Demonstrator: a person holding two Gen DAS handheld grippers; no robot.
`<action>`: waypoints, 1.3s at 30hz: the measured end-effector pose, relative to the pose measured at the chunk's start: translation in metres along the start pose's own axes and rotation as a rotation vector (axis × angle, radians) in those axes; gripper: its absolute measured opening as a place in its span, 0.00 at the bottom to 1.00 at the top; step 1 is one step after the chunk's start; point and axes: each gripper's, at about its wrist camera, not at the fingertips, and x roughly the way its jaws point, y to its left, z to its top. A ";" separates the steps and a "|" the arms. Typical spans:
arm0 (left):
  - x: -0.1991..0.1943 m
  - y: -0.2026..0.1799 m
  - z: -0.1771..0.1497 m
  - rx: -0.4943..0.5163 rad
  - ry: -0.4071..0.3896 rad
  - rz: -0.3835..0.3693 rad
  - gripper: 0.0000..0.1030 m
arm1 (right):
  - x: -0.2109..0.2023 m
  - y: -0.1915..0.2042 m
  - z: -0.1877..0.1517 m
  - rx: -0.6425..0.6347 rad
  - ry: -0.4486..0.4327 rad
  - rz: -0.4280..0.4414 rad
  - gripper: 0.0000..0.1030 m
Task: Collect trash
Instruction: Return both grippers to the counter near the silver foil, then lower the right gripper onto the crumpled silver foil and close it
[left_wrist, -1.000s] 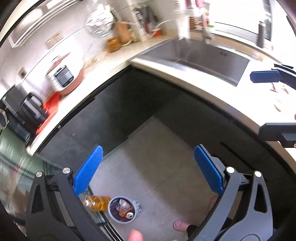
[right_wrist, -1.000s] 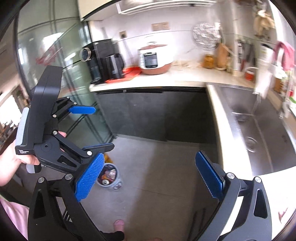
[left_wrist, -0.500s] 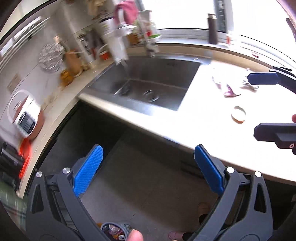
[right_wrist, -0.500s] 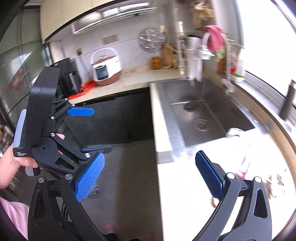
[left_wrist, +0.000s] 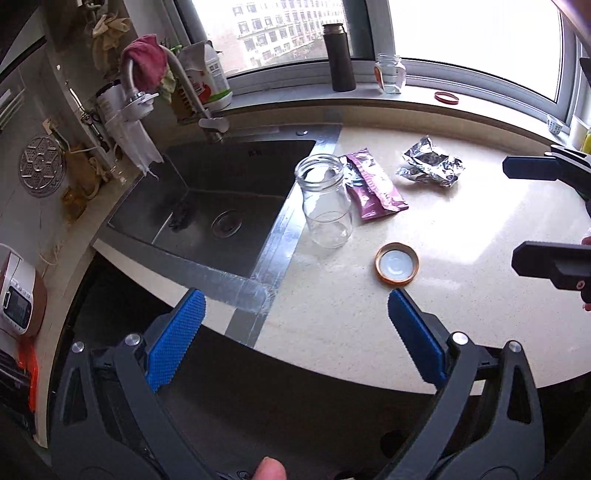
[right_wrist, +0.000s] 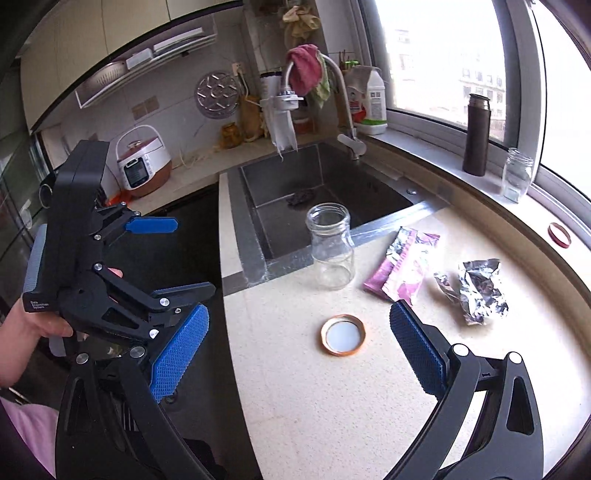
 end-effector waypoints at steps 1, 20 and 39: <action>0.002 -0.005 0.004 0.007 0.000 -0.009 0.94 | -0.003 -0.005 -0.004 0.007 0.000 -0.013 0.95; 0.069 -0.098 0.062 0.206 0.007 -0.265 0.94 | 0.002 -0.106 -0.022 0.200 0.049 -0.288 0.95; 0.137 -0.116 0.120 0.086 0.081 -0.239 0.94 | 0.066 -0.197 0.008 0.150 0.127 -0.196 0.95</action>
